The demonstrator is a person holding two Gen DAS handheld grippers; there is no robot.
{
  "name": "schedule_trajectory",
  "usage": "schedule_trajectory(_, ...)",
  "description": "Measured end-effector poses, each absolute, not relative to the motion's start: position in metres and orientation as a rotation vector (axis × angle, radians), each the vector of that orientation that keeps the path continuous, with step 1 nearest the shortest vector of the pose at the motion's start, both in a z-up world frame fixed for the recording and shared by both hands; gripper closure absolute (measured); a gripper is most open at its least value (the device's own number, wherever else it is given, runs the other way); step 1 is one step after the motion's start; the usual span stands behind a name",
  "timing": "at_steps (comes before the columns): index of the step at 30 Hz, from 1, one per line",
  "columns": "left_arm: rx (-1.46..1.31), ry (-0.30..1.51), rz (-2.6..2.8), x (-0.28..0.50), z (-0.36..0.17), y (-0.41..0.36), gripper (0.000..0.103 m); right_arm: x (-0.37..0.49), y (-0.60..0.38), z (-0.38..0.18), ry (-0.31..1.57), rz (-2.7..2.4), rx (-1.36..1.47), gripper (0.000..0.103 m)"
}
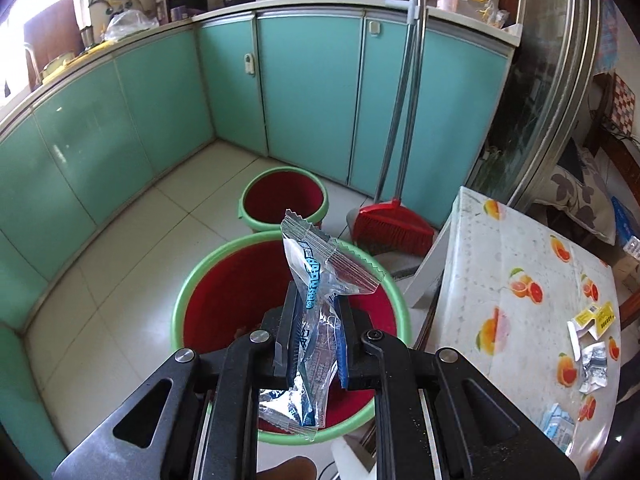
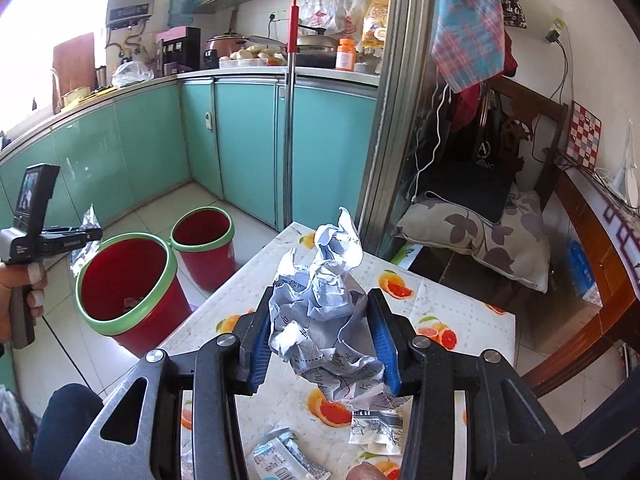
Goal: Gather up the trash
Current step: 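Carry both wrappers to the bin and open the left tool to drop the plastic wrapper, then open the right tool to drop the foil wrapper into the bin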
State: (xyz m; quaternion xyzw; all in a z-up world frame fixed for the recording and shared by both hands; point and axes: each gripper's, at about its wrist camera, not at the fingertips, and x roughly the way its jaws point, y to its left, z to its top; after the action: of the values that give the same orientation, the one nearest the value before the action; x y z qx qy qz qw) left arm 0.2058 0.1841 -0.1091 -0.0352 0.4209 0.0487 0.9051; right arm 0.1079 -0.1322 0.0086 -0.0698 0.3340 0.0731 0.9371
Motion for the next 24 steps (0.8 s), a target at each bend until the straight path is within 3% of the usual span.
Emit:
schedule_trajectory(4, -0.113, 0.913, 0.103, 0.211, -0.131, 0.195, 0.085, 0.114, -0.113, 0.014, 0.683, 0.174, -0.161, 0.061)
schedule_trajectory(5, -0.119, 0.926, 0.105, 0.212, -0.135, 0.196, 0.070, 0.115, -0.108, 0.014, 0.685, 0.182, -0.161, 0.061)
schedule_trajectory(6, -0.111, 0.946, 0.112, 0.213, -0.140, 0.196, 0.042, 0.116, -0.102, 0.015, 0.683, 0.188, -0.167, 0.061)
schedule_trajectory(8, -0.092, 0.950, 0.110, 0.214, -0.144, 0.192, 0.018, 0.118, -0.090, 0.016, 0.674, 0.200, -0.188, 0.061)
schedule_trajectory(16, -0.079, 0.894, 0.136, 0.194, -0.136, 0.202, 0.017, 0.133, -0.039, 0.012, 0.683, 0.284, -0.203, 0.061)
schedule_trajectory(19, -0.081, 0.867, 0.185, 0.182, -0.128, 0.216, 0.001, 0.142, -0.008, 0.009, 0.677, 0.355, -0.217, 0.061)
schedule_trajectory(24, -0.101, 0.824, 0.258, 0.153, -0.113, 0.246, 0.000, 0.167, 0.059, -0.007, 0.690, 0.504, -0.220, 0.061)
